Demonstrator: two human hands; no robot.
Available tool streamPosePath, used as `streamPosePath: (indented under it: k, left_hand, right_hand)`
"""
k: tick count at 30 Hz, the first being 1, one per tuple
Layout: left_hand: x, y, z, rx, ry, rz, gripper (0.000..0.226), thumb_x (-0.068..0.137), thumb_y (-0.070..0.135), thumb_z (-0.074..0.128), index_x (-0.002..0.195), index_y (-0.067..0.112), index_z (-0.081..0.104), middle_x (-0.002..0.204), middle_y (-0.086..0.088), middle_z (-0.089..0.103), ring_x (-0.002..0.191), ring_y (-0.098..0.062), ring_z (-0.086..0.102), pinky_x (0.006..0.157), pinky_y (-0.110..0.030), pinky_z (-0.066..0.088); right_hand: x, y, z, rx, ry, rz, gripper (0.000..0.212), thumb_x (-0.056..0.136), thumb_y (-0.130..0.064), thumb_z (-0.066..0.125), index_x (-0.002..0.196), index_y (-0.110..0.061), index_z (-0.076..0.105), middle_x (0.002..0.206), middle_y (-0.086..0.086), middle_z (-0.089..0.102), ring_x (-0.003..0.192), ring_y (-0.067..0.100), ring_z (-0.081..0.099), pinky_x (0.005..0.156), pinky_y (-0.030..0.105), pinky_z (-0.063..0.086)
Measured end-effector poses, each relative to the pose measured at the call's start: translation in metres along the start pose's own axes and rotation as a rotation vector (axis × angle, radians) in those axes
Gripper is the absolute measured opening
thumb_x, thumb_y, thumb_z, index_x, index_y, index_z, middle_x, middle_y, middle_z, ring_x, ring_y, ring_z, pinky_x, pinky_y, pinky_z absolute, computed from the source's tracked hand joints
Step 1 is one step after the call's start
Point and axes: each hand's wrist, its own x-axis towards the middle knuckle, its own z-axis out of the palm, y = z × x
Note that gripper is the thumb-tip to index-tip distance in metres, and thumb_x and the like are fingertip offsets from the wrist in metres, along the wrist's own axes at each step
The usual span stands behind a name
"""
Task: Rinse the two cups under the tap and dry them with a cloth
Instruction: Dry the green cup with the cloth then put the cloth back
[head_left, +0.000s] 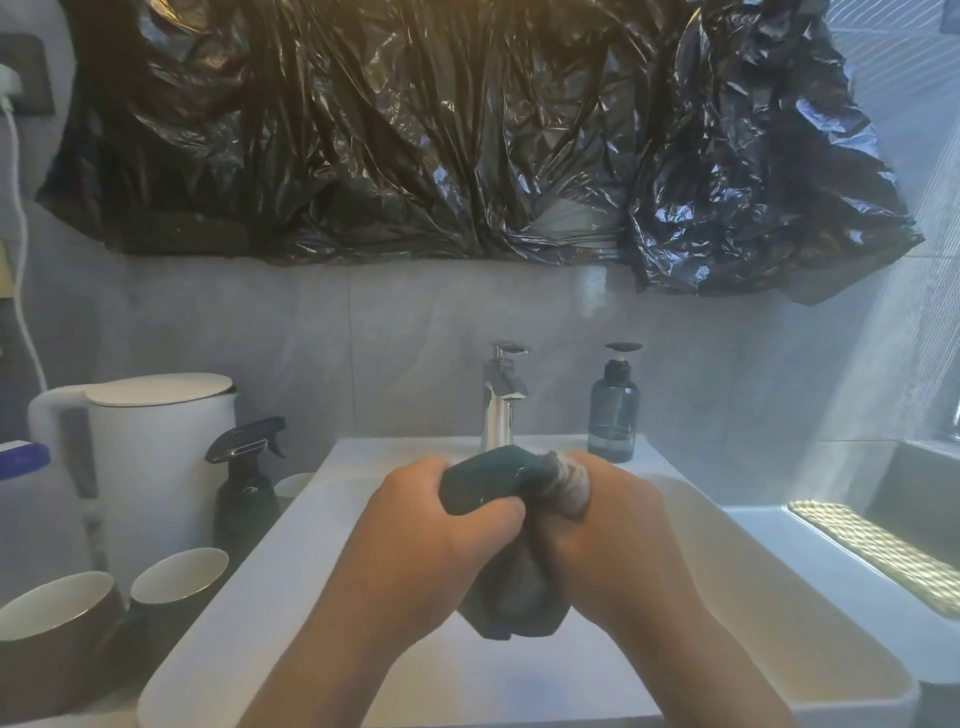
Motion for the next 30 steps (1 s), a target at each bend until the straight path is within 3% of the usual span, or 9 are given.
streamPosePath:
  k: [3, 8, 10, 13, 15, 18, 21, 24, 30]
  left_hand:
    - [0.002, -0.002, -0.003, 0.022, -0.047, -0.001, 0.030, 0.056, 0.038, 0.062, 0.074, 0.014, 0.061, 0.052, 0.012, 0.055, 0.048, -0.005, 0.050, 0.051, -0.022, 0.039]
    - [-0.003, 0.002, 0.001, -0.040, 0.110, 0.142, 0.019, 0.053, 0.027, 0.061, 0.068, 0.015, 0.065, 0.053, 0.008, 0.059, 0.048, -0.007, 0.050, 0.045, -0.019, 0.039]
    - [-0.006, 0.005, 0.004, -0.084, 0.194, 0.171, 0.016, 0.052, 0.024, 0.062, 0.067, 0.021, 0.067, 0.054, 0.010, 0.064, 0.048, -0.004, 0.054, 0.043, -0.014, 0.039]
    - [-0.004, 0.004, 0.002, -0.079, 0.182, 0.140, 0.019, 0.053, 0.026, 0.063, 0.072, 0.024, 0.067, 0.056, 0.013, 0.065, 0.050, -0.003, 0.057, 0.046, -0.013, 0.040]
    - [-0.002, 0.001, -0.003, -0.005, 0.078, 0.076, 0.026, 0.053, 0.030, 0.063, 0.078, 0.026, 0.069, 0.063, 0.014, 0.070, 0.054, -0.002, 0.062, 0.049, -0.017, 0.045]
    - [0.000, -0.004, -0.002, 0.151, -0.059, 0.042, 0.023, 0.053, 0.035, 0.062, 0.072, 0.021, 0.064, 0.052, 0.017, 0.061, 0.046, 0.000, 0.053, 0.048, -0.018, 0.040]
    - [0.002, -0.007, -0.001, 0.185, -0.054, 0.051, 0.020, 0.052, 0.032, 0.058, 0.067, 0.018, 0.059, 0.046, 0.016, 0.053, 0.042, -0.002, 0.046, 0.046, -0.018, 0.035]
    - [0.000, -0.004, -0.003, 0.112, 0.042, 0.132, 0.021, 0.051, 0.029, 0.056, 0.065, 0.013, 0.060, 0.046, 0.011, 0.050, 0.043, -0.005, 0.042, 0.044, -0.016, 0.032]
    - [-0.006, 0.004, -0.001, -0.052, 0.213, 0.229, 0.021, 0.054, 0.022, 0.058, 0.070, 0.018, 0.071, 0.056, 0.006, 0.064, 0.051, -0.009, 0.053, 0.047, -0.016, 0.041]
  right_hand:
    - [-0.003, -0.004, -0.004, -0.068, -0.020, -0.080, 0.031, 0.085, -0.026, 0.066, 0.063, -0.031, 0.045, 0.054, -0.012, 0.054, 0.071, -0.013, 0.053, 0.062, 0.006, 0.041]
    - [-0.003, -0.007, 0.001, 0.060, 0.004, 0.051, 0.021, 0.085, -0.022, 0.064, 0.066, -0.019, 0.055, 0.061, -0.002, 0.063, 0.062, 0.011, 0.054, 0.056, 0.019, 0.044]
    - [-0.002, -0.010, 0.003, 0.130, -0.050, 0.140, 0.022, 0.086, -0.019, 0.061, 0.066, -0.014, 0.055, 0.059, 0.003, 0.062, 0.050, 0.011, 0.047, 0.041, 0.016, 0.037]
    - [-0.002, -0.011, 0.006, 0.205, -0.099, 0.204, 0.020, 0.086, -0.019, 0.059, 0.068, -0.011, 0.057, 0.061, 0.006, 0.064, 0.053, 0.017, 0.049, 0.038, 0.015, 0.033]
    - [-0.003, -0.008, 0.007, 0.118, -0.067, 0.166, 0.024, 0.088, -0.024, 0.059, 0.067, -0.014, 0.056, 0.059, 0.000, 0.062, 0.052, 0.011, 0.048, 0.041, 0.015, 0.035]
    - [-0.002, -0.006, 0.002, -0.098, -0.051, 0.025, 0.025, 0.087, -0.032, 0.057, 0.066, -0.024, 0.049, 0.061, -0.006, 0.059, 0.055, 0.004, 0.050, 0.054, 0.011, 0.040]
    - [-0.004, -0.009, -0.003, -0.261, -0.092, -0.074, 0.030, 0.088, -0.036, 0.057, 0.064, -0.029, 0.040, 0.060, -0.008, 0.052, 0.054, 0.002, 0.045, 0.060, 0.007, 0.039]
    - [-0.005, -0.011, -0.001, -0.179, -0.033, -0.070, 0.027, 0.089, -0.037, 0.058, 0.066, -0.028, 0.047, 0.063, -0.006, 0.060, 0.057, 0.002, 0.051, 0.066, 0.009, 0.042]
    - [-0.006, -0.015, 0.003, 0.134, -0.025, 0.149, 0.020, 0.087, -0.025, 0.062, 0.071, -0.014, 0.066, 0.060, 0.003, 0.066, 0.051, 0.006, 0.055, 0.037, 0.013, 0.037]
